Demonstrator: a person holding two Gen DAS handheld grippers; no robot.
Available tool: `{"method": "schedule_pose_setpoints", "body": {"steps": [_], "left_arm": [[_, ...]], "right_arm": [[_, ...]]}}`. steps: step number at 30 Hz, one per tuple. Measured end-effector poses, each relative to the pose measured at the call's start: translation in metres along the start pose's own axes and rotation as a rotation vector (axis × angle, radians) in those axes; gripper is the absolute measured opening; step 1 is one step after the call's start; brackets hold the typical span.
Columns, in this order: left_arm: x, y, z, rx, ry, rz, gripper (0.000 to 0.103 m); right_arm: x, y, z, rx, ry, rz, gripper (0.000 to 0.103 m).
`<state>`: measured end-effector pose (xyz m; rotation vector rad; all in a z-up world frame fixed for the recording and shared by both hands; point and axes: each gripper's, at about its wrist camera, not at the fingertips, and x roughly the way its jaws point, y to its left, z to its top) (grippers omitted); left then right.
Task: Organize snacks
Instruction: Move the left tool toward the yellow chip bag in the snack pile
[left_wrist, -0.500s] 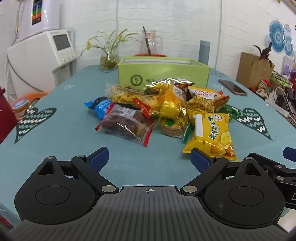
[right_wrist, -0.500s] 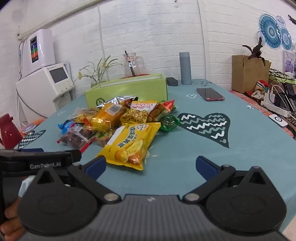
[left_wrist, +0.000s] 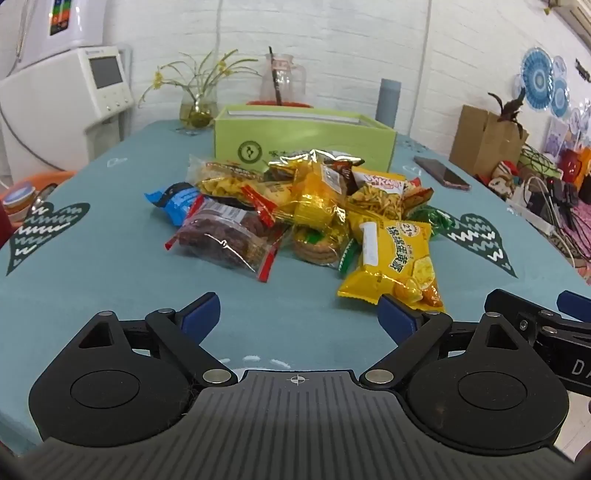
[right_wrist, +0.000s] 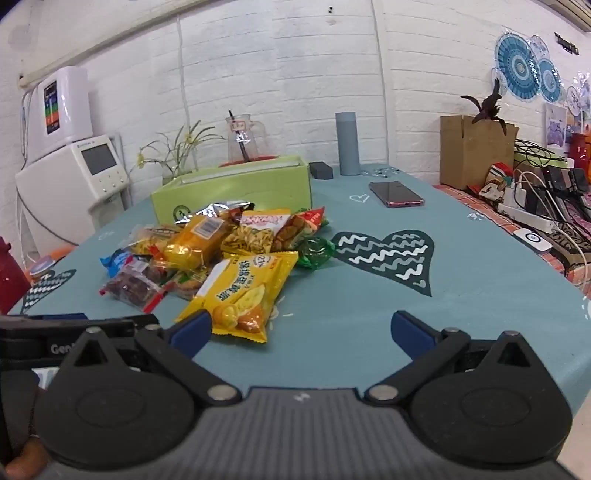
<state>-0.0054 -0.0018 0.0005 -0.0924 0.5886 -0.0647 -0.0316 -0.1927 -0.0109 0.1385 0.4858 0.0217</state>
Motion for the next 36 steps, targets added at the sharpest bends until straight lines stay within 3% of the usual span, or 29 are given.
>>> {"method": "schedule_pose_setpoints", "body": {"steps": [3,10,14,24,36], "left_arm": [[-0.002,0.002,0.001,-0.012,-0.018,0.017,0.087],[0.002,0.008,-0.003,-0.066,-0.009,0.037,0.08],[0.002,0.008,-0.004,-0.048,-0.029,0.115,0.08],[0.007,0.002,-0.007,-0.015,0.012,0.058,0.088],[0.012,-0.001,-0.01,-0.002,0.032,0.039,0.089]], "right_arm": [[0.001,-0.004,0.003,0.051,0.015,-0.033,0.103],[0.016,-0.018,-0.001,0.179,0.132,0.074,0.103],[0.014,-0.018,-0.002,0.169,0.128,0.051,0.103],[0.023,-0.015,-0.007,0.12,0.168,-0.003,0.103],[0.028,-0.009,-0.013,0.085,0.197,-0.019,0.103]]}}
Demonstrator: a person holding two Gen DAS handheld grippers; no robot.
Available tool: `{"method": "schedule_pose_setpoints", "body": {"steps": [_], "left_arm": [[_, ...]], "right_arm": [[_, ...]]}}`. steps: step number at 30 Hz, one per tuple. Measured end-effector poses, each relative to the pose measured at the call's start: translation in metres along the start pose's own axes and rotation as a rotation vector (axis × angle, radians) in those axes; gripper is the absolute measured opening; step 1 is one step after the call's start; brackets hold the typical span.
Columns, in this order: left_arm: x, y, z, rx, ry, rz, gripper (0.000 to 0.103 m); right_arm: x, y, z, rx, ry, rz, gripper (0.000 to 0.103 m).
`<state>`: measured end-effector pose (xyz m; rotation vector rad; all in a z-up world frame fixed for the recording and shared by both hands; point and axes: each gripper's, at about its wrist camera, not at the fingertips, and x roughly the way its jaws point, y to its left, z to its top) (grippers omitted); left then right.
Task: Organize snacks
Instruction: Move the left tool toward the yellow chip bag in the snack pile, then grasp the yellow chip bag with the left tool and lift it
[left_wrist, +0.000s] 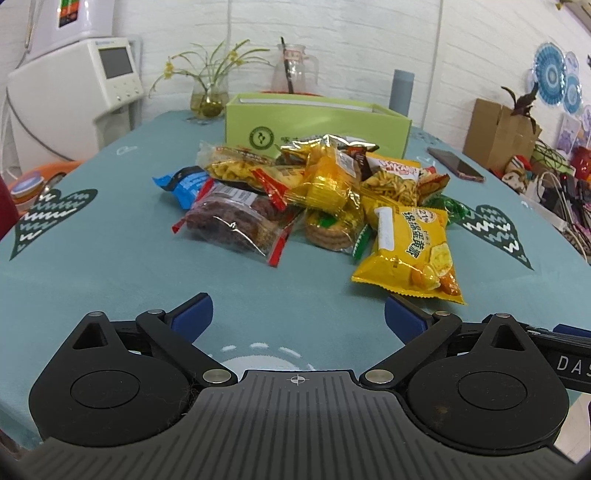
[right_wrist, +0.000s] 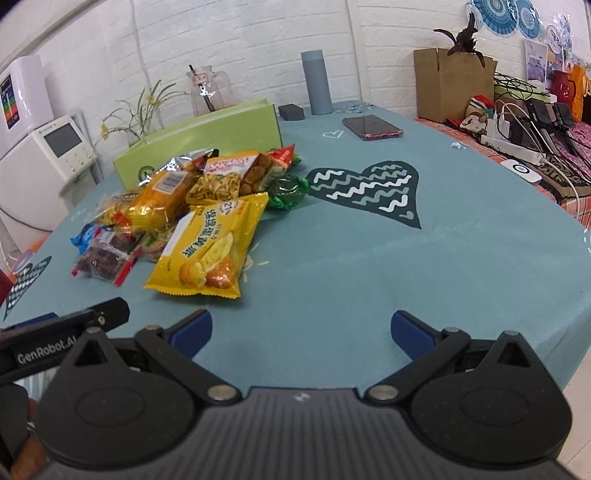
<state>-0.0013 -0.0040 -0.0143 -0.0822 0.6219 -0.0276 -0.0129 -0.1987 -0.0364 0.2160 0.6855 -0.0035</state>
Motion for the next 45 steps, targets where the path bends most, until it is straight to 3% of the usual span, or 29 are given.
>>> {"method": "schedule_pose_setpoints", "body": {"steps": [9,14,27,31,35,39,45], "left_arm": [[0.012,0.003,0.01,0.001,0.03,0.006,0.09],[0.028,0.015,0.023,-0.032,0.061,0.032,0.09],[0.051,0.019,0.047,-0.015,0.126,-0.019,0.09],[0.057,0.017,0.053,-0.003,0.146,-0.058,0.09],[0.056,0.018,0.063,-0.025,0.148,-0.167,0.091],[0.061,0.014,0.07,-0.047,0.156,-0.24,0.092],[0.073,0.002,0.069,-0.016,0.185,-0.235,0.091]], "right_arm": [[0.019,0.004,0.007,-0.024,0.03,-0.015,0.103],[0.037,0.008,0.018,-0.087,0.046,-0.074,0.103],[0.052,-0.007,0.029,-0.166,0.065,-0.06,0.103],[0.049,-0.01,0.034,-0.138,0.089,-0.03,0.103],[0.031,-0.007,0.035,-0.121,0.046,0.187,0.103],[0.051,0.009,0.035,-0.197,0.054,0.202,0.102],[0.07,0.018,0.034,-0.282,0.042,0.197,0.102]]}}
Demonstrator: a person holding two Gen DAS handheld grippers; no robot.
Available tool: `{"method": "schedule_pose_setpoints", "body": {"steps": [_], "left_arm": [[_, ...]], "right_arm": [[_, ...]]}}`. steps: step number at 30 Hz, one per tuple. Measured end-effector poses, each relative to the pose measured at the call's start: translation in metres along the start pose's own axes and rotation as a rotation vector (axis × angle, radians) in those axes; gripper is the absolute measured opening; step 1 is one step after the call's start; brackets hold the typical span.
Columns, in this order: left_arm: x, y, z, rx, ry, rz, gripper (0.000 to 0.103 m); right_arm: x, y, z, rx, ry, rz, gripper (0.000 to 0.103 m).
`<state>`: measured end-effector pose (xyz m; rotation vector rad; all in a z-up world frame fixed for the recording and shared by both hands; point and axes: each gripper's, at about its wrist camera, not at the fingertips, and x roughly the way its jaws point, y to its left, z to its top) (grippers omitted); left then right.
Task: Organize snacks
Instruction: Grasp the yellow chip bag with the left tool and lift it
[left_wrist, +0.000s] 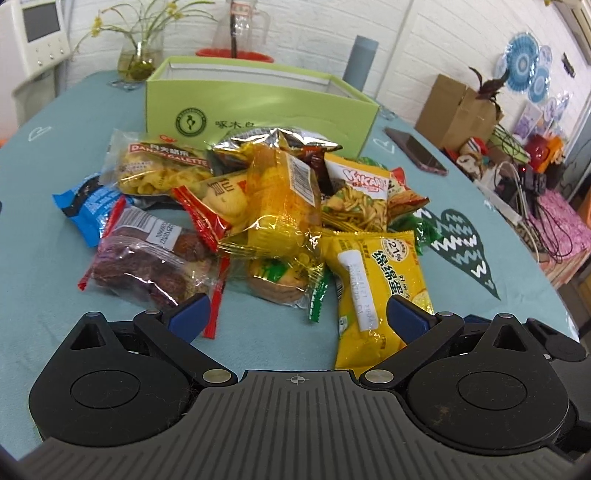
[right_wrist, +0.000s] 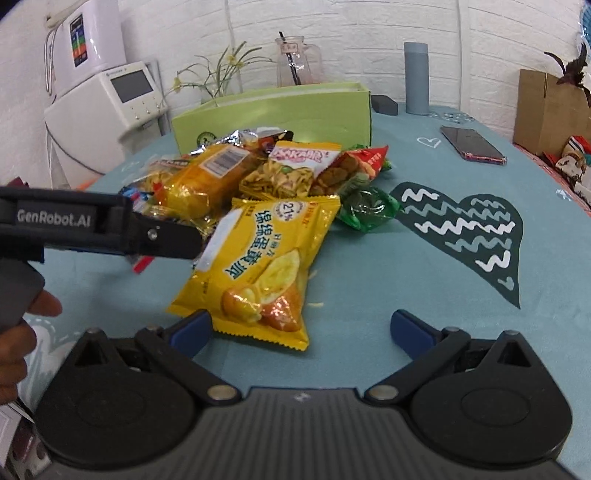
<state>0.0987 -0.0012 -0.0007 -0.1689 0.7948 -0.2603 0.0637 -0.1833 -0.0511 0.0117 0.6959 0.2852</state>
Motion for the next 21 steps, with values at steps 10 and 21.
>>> {"method": "schedule_pose_setpoints", "body": {"steps": [10,21], "left_arm": [[-0.001,-0.012,0.002,0.057,0.02,-0.066,0.089],[0.019,-0.023,-0.005,0.056,0.104,-0.188,0.038]], "right_arm": [[0.003,0.0,0.012,-0.063,-0.014,0.106,0.102],[0.003,0.028,0.001,-0.15,-0.007,0.2,0.101]]}}
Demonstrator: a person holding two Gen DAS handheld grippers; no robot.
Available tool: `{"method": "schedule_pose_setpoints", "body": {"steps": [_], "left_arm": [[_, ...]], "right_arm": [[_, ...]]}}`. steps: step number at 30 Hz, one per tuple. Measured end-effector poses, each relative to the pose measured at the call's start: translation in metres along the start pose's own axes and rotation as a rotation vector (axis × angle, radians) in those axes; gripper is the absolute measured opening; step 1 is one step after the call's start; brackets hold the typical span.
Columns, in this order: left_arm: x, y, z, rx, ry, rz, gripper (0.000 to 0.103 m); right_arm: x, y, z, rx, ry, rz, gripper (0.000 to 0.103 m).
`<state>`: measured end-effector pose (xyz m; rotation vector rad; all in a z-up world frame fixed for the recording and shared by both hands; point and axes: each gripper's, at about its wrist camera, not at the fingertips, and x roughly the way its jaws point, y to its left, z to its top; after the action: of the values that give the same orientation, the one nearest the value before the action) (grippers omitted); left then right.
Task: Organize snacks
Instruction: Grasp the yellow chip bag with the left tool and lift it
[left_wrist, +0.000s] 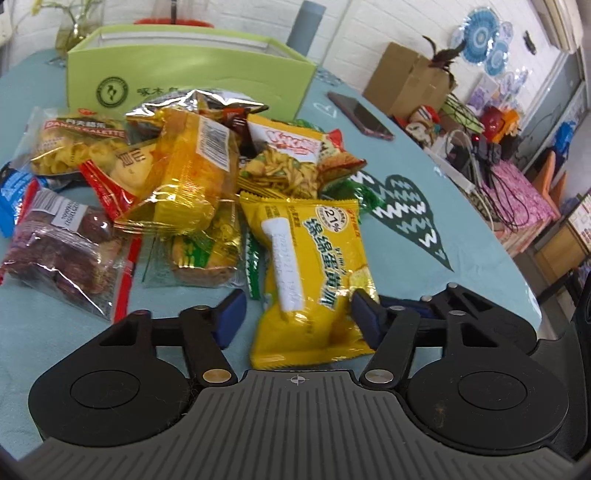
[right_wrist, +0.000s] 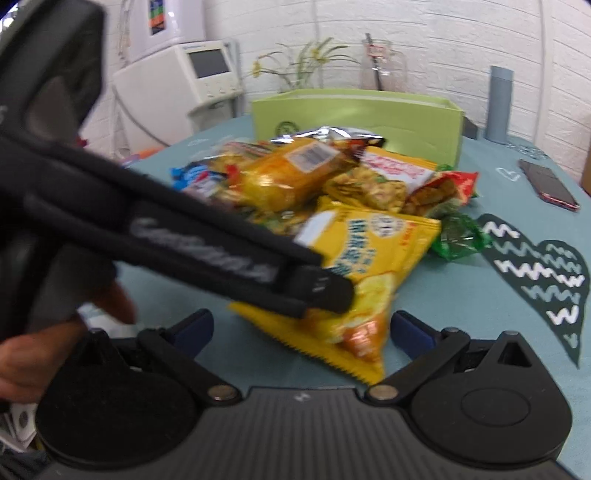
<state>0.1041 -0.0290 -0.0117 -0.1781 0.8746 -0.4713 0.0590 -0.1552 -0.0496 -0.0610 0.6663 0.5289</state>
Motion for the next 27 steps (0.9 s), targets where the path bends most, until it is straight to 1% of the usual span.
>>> {"method": "schedule_pose_setpoints", "body": {"steps": [3,5,7,8,9,10,11,12,13,14,16,17,18,19,20,21,23,25,27], "left_arm": [[-0.009,-0.003,-0.013,0.021,0.02,-0.025,0.039],[-0.017,-0.005,-0.022,0.04,0.023,-0.021,0.04],[-0.024,-0.007,-0.027,0.05,0.032,-0.025,0.046],[-0.026,-0.007,-0.027,0.061,0.027,-0.021,0.053],[-0.029,-0.008,-0.025,0.069,0.006,-0.005,0.063],[-0.031,-0.007,-0.021,0.07,-0.023,0.028,0.067],[-0.032,-0.007,-0.017,0.067,-0.046,0.056,0.07],[-0.032,-0.007,-0.014,0.064,-0.06,0.069,0.07],[-0.031,-0.005,-0.011,0.065,-0.061,0.063,0.07],[-0.028,-0.004,-0.009,0.063,-0.05,0.049,0.069],[-0.018,-0.003,-0.011,0.06,-0.007,0.013,0.059],[-0.012,-0.003,-0.013,0.058,0.014,0.007,0.049],[-0.01,-0.002,-0.015,0.064,0.001,0.0,0.045],[-0.011,0.0,-0.016,0.062,-0.006,-0.013,0.038],[-0.012,0.003,-0.015,0.049,-0.002,-0.045,0.027],[-0.013,0.003,-0.014,0.047,-0.002,-0.048,0.023],[-0.017,-0.002,-0.013,0.077,-0.012,-0.045,0.022],[-0.02,-0.011,-0.011,0.114,-0.032,-0.028,0.021],[-0.027,-0.017,-0.005,0.127,-0.052,-0.03,0.021]], "right_arm": [[-0.011,0.007,-0.006,0.007,0.0,0.02,0.101],[-0.016,0.01,-0.011,0.018,0.003,0.038,0.101],[-0.021,0.011,-0.014,0.024,0.012,0.027,0.102],[-0.023,0.01,-0.014,0.026,0.005,0.012,0.102],[-0.023,0.007,-0.012,0.028,-0.001,-0.011,0.102],[-0.023,0.003,-0.009,0.037,-0.001,-0.038,0.102],[-0.022,-0.001,-0.005,0.047,0.0,-0.062,0.102],[-0.021,-0.004,-0.002,0.059,-0.007,-0.074,0.102],[-0.02,-0.006,-0.001,0.068,-0.011,-0.071,0.102],[-0.018,-0.007,0.0,0.074,-0.008,-0.062,0.102],[-0.012,-0.008,0.0,0.08,-0.002,-0.037,0.102],[-0.008,-0.008,-0.002,0.081,0.001,-0.023,0.101],[-0.005,-0.008,-0.004,0.08,-0.001,-0.015,0.1],[-0.005,-0.006,-0.004,0.064,-0.009,-0.026,0.097],[-0.008,-0.005,-0.003,0.055,-0.015,-0.013,0.074],[-0.011,-0.007,-0.001,0.077,-0.018,0.01,0.063],[-0.015,-0.007,0.004,0.073,-0.016,0.006,0.058],[-0.018,-0.01,0.008,0.087,-0.021,0.005,0.058],[-0.025,-0.011,0.015,0.093,-0.035,0.01,0.059]]}}
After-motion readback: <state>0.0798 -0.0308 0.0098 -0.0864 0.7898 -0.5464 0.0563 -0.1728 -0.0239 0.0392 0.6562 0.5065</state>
